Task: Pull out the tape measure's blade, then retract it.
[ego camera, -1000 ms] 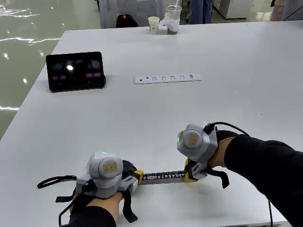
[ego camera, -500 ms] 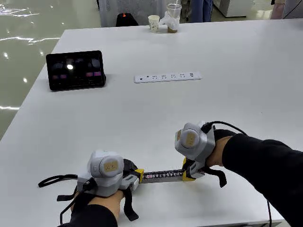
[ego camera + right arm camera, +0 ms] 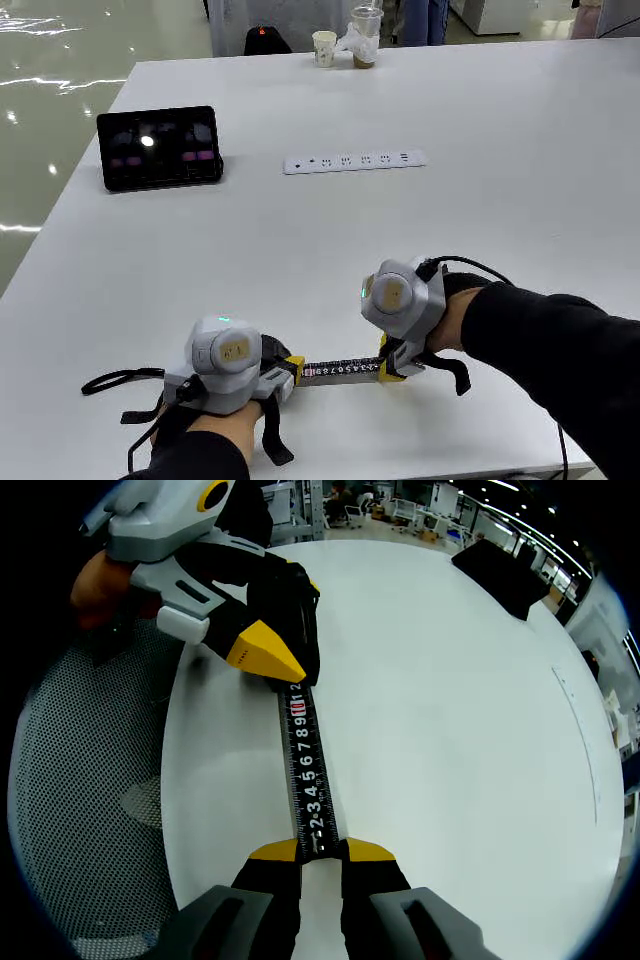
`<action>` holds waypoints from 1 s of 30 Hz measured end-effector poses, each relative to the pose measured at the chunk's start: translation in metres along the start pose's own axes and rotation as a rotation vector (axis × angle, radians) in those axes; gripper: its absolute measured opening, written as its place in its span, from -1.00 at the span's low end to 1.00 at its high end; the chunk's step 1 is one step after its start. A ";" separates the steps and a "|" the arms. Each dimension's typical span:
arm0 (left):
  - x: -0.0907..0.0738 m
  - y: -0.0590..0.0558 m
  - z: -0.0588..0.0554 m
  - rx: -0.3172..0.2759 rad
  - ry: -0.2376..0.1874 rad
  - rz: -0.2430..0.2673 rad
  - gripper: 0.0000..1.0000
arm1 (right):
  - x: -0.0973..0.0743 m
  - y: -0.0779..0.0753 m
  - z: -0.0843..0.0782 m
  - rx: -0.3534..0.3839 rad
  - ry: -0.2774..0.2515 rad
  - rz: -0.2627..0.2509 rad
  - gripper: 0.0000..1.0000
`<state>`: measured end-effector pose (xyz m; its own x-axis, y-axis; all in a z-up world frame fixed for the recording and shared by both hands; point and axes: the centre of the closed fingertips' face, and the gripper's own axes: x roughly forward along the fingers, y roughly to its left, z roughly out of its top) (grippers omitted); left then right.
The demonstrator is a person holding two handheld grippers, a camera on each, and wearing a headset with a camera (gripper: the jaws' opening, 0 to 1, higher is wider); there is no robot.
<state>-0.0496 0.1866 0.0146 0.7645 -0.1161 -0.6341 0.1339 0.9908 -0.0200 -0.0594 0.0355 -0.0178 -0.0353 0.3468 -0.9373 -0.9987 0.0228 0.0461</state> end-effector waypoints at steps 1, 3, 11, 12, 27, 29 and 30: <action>0.000 0.000 0.000 0.000 0.000 0.000 0.26 | 0.000 0.000 0.001 0.002 -0.002 0.000 -0.77; 0.000 0.000 0.000 -0.001 0.000 0.000 0.26 | 0.001 0.000 0.002 0.003 -0.005 0.001 -0.77; 0.000 0.000 0.000 -0.001 0.000 0.000 0.26 | 0.002 0.002 0.007 0.002 -0.014 0.002 -0.77; 0.000 0.001 0.000 -0.001 0.000 0.000 0.26 | 0.003 0.002 0.007 0.000 -0.014 0.002 -0.77; 0.000 0.001 -0.001 -0.001 0.000 0.000 0.26 | 0.005 0.003 0.013 -0.004 -0.018 0.001 -0.77; 0.000 0.001 -0.001 -0.001 0.000 0.000 0.26 | 0.005 0.003 0.014 -0.005 -0.018 0.000 -0.77; 0.000 0.001 -0.001 -0.001 0.000 0.000 0.26 | 0.005 0.003 0.014 -0.005 -0.020 -0.001 -0.77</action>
<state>-0.0502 0.1878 0.0140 0.7646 -0.1159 -0.6340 0.1330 0.9909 -0.0207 -0.0621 0.0510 -0.0179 -0.0341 0.3653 -0.9303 -0.9989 0.0182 0.0438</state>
